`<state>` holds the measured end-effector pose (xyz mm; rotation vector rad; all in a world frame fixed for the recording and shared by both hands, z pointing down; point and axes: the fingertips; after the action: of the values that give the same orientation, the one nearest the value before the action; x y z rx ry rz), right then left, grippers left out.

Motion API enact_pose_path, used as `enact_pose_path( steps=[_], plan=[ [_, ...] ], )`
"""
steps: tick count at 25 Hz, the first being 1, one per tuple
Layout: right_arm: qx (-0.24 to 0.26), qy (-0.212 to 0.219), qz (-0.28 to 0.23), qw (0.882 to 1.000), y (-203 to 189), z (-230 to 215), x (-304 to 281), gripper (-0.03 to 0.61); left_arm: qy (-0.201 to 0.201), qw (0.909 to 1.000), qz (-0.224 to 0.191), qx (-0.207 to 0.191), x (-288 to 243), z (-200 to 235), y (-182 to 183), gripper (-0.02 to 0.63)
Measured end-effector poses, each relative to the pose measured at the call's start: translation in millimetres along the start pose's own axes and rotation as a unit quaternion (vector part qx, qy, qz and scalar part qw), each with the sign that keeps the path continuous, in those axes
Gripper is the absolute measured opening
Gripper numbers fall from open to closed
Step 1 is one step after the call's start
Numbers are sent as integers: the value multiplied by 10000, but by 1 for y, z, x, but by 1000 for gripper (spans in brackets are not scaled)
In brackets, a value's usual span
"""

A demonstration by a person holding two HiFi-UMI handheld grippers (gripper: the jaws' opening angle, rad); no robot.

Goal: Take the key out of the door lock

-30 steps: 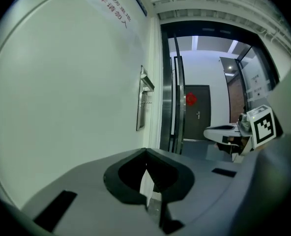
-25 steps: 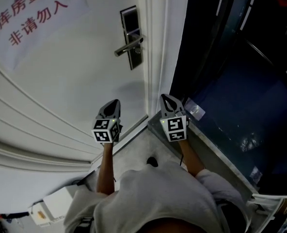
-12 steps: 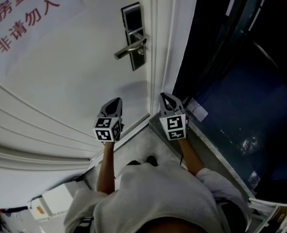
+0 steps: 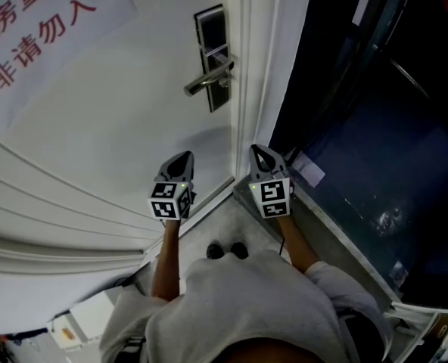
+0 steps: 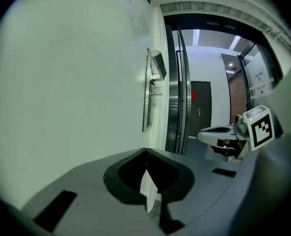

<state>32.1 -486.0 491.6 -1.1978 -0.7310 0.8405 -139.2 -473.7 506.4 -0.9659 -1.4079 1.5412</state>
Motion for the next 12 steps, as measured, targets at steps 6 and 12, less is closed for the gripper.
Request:
enact_pose_path(
  steps=[6, 12],
  plan=[
    [-16, -42, 24, 10000, 2, 2, -2, 23, -112, 9999, -44, -2, -3, 0, 2, 18],
    [153, 13, -137, 9998, 18, 5, -21, 23, -171, 9998, -69, -8, -3, 3, 5, 18]
  ],
)
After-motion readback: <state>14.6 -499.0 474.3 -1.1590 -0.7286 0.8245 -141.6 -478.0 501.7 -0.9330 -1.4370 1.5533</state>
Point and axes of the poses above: the fingertips, and each gripper's own axes: x backward along the fingers, z to its left, y out of its top, and after that the axes turned 13 degrees about -z, right-handed
